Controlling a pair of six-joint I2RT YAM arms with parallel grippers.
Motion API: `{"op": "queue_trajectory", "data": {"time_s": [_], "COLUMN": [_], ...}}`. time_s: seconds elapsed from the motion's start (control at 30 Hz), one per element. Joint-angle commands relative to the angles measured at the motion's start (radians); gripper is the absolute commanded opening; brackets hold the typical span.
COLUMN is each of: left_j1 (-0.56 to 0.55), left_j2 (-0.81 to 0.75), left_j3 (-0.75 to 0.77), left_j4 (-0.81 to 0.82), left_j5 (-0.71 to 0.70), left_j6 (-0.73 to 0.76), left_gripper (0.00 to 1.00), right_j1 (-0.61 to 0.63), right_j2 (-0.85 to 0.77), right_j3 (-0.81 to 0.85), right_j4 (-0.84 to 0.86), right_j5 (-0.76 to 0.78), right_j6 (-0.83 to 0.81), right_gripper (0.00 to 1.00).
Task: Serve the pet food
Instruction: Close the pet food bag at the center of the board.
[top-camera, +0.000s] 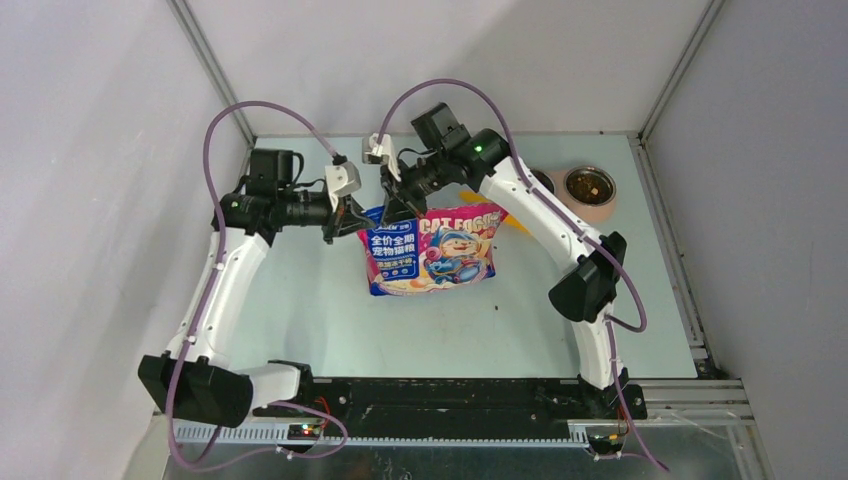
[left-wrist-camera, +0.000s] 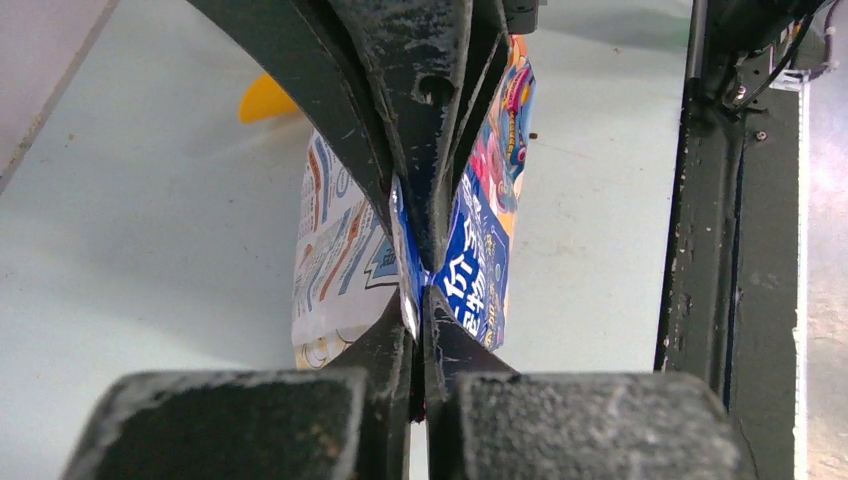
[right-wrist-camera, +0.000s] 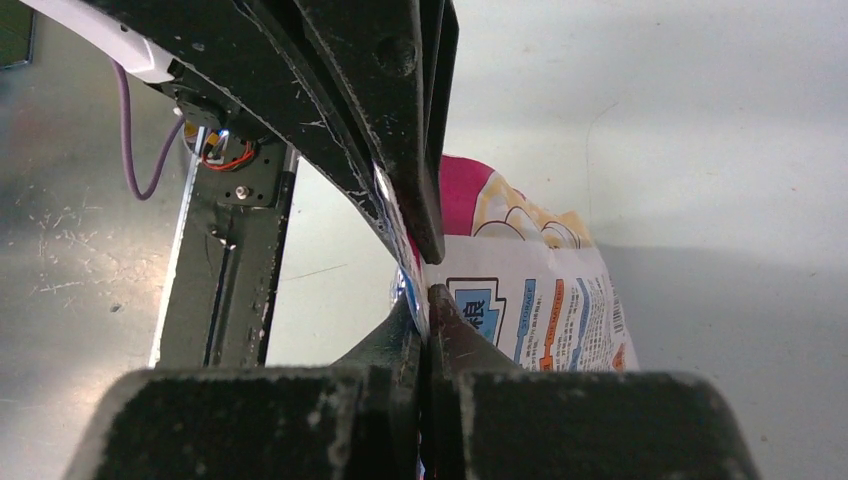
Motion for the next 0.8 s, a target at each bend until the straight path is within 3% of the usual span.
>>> {"op": "queue_trajectory", "data": {"time_s": [0.0, 0.03, 0.07, 0.13, 0.27, 0.47, 0.6, 0.63, 0.77], "left_j1": [-0.018, -0.018, -0.018, -0.018, -0.019, -0.018, -0.017, -0.017, -0.017], "left_j2": [0.000, -0.008, -0.014, -0.039, -0.099, -0.098, -0.095, -0.097, -0.103], "left_j3": [0.029, 0.018, 0.001, -0.027, -0.058, -0.058, -0.056, -0.055, -0.059], "left_j4": [0.048, 0.065, 0.094, 0.135, 0.161, 0.150, 0.145, 0.144, 0.137], "left_j5": [0.008, 0.002, -0.003, -0.018, -0.038, -0.016, -0.018, -0.019, -0.020], "left_j6": [-0.041, -0.050, -0.072, -0.100, -0.112, -0.107, -0.108, -0.107, -0.103], "left_gripper": [0.00, 0.00, 0.00, 0.00, 0.00, 0.00, 0.00, 0.00, 0.00], "right_j1": [-0.009, -0.012, -0.014, -0.027, -0.109, -0.170, -0.163, -0.158, -0.139], "right_j2": [-0.053, -0.055, -0.057, -0.063, -0.110, -0.163, -0.175, -0.178, -0.201], "right_j3": [0.022, 0.024, 0.024, 0.018, -0.053, -0.147, -0.171, -0.170, -0.170], "right_j4": [0.025, 0.020, 0.004, -0.032, -0.038, -0.028, -0.044, -0.050, -0.069], "right_j5": [-0.104, -0.103, -0.095, -0.088, -0.098, -0.091, -0.067, -0.052, -0.002], "right_j6": [0.032, 0.028, 0.014, -0.020, -0.043, -0.081, -0.114, -0.119, -0.151], "right_gripper": [0.00, 0.05, 0.25, 0.46, 0.55, 0.47, 0.15, 0.03, 0.00]}}
